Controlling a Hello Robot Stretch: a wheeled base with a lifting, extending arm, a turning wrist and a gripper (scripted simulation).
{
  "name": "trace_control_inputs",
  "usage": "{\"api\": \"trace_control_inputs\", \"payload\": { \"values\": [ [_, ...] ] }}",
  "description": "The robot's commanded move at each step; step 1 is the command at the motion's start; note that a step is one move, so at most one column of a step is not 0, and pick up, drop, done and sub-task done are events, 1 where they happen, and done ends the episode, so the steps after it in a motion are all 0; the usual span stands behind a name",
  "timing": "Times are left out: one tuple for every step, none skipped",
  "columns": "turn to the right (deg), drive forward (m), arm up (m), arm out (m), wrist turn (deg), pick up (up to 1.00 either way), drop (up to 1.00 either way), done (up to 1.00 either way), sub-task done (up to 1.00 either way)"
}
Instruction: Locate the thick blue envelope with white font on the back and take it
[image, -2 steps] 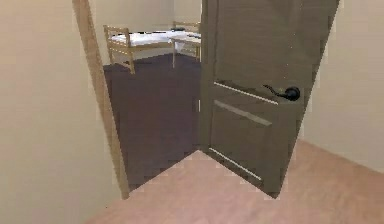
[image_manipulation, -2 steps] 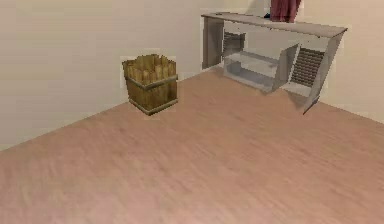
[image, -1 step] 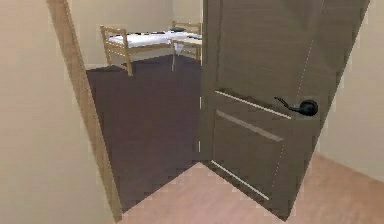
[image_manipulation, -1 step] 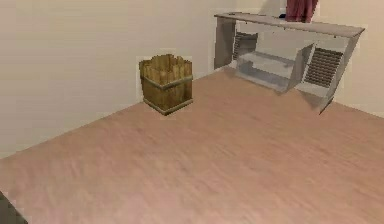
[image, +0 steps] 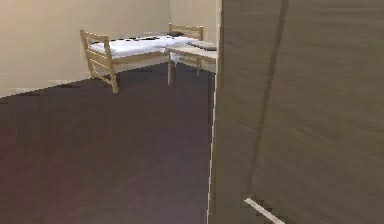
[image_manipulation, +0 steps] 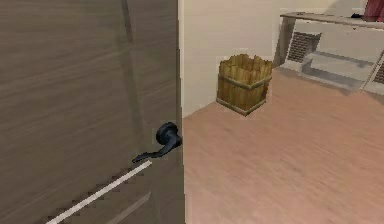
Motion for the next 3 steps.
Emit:
{"api": "trace_control_inputs", "payload": {
  "values": [
    [6.0, 0.00, 0.00, 0.00, 0.0, 0.00, 0.00, 0.00, 0.00],
    [0.0, 0.25, 0.00, 0.00, 0.0, 0.00, 0.00, 0.00, 0.00],
    [-45.0, 0.00, 0.00, 0.00, 0.0, 0.00, 0.00, 0.00, 0.00]
  ]
}}
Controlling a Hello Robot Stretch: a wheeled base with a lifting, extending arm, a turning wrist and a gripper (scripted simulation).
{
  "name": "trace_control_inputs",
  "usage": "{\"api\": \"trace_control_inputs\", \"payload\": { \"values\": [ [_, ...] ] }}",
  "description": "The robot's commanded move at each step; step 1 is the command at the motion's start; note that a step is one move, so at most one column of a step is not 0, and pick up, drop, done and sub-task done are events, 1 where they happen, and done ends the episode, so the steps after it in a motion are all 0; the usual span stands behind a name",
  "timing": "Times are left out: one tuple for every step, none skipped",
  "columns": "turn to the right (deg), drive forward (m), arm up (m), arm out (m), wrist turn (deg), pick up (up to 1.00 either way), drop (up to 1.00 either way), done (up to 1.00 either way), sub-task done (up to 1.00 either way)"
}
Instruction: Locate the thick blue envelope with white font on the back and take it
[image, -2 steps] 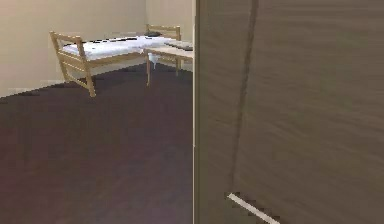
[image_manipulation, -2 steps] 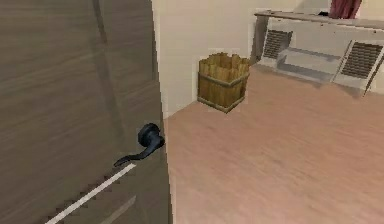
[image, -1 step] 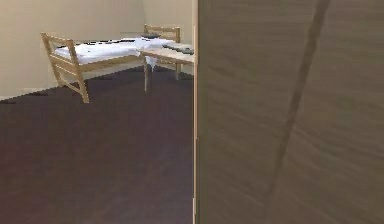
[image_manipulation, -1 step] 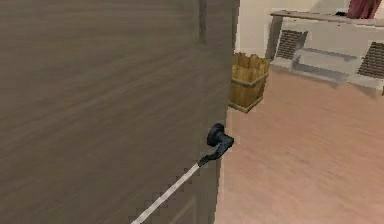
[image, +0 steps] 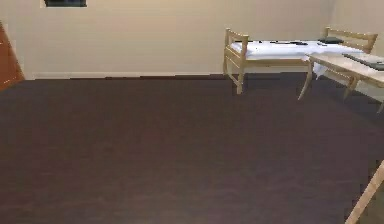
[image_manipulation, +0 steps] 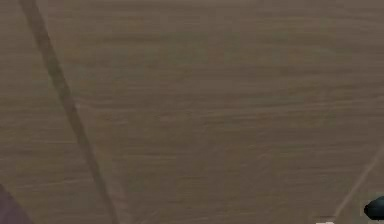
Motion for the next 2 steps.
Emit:
{"api": "trace_control_inputs", "payload": {
  "values": [
    [-33.0, 0.00, 0.00, 0.00, 0.0, 0.00, 0.00, 0.00, 0.00],
    [0.0, 0.75, 0.00, 0.00, 0.0, 0.00, 0.00, 0.00, 0.00]
  ]
}}
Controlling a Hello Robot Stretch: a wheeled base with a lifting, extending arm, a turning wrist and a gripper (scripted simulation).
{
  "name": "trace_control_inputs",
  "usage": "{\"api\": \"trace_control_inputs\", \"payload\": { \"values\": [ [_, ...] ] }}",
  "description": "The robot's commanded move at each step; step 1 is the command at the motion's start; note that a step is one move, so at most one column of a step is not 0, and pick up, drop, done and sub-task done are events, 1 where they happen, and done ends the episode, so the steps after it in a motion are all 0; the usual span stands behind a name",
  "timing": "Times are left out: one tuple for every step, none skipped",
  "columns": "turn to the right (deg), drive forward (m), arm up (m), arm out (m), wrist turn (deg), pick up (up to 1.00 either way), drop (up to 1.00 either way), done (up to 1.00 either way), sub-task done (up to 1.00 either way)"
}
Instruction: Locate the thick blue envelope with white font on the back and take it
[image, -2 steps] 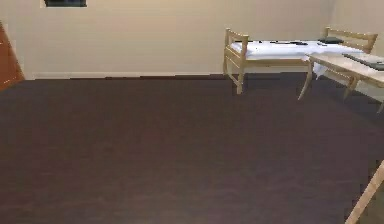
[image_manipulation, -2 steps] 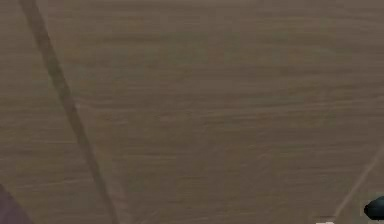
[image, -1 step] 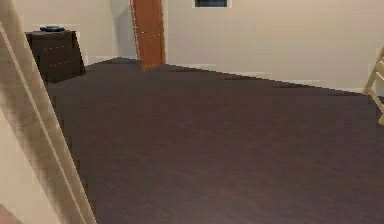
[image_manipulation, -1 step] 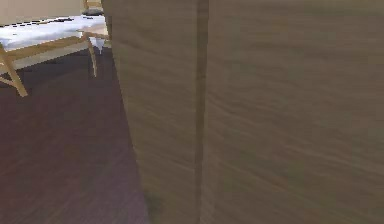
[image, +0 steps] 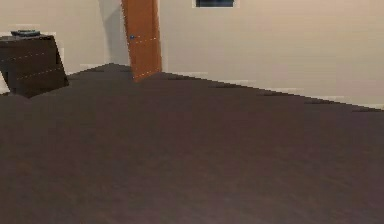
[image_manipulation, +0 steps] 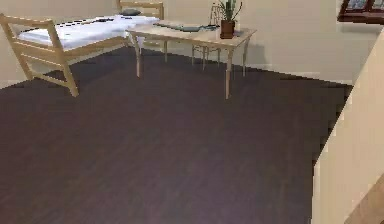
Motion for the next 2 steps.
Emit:
{"api": "trace_control_inputs", "payload": {
  "values": [
    [-24.0, 0.00, 0.00, 0.00, 0.0, 0.00, 0.00, 0.00, 0.00],
    [0.0, 1.00, 0.00, 0.00, 0.0, 0.00, 0.00, 0.00, 0.00]
  ]
}}
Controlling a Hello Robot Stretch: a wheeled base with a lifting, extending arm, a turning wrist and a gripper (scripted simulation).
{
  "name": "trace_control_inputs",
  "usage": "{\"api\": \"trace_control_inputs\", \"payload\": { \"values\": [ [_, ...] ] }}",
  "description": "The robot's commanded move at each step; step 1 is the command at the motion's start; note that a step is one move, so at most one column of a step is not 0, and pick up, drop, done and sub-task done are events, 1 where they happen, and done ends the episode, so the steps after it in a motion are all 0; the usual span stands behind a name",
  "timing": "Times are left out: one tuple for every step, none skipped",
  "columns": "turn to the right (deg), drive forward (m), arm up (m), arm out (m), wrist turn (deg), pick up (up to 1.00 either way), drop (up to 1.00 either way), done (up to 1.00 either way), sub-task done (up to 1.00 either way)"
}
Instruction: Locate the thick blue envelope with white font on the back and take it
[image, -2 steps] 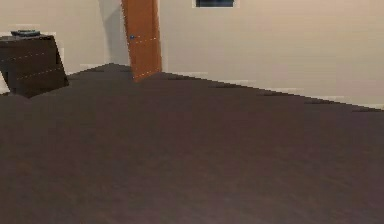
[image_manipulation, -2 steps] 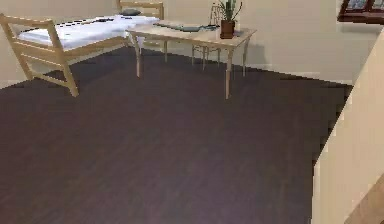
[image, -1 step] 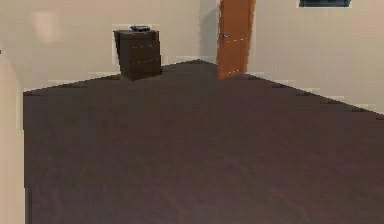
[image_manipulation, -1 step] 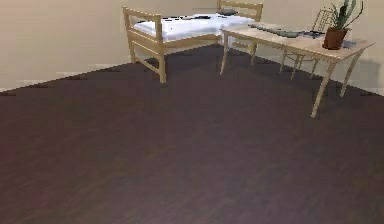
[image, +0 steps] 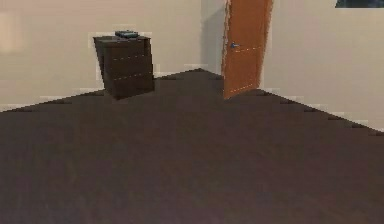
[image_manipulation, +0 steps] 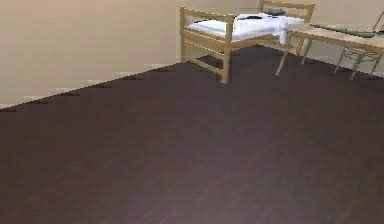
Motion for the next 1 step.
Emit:
{"api": "trace_control_inputs", "payload": {
  "values": [
    [0.0, 1.00, 0.00, 0.00, 0.0, 0.00, 0.00, 0.00, 0.00]
  ]
}}
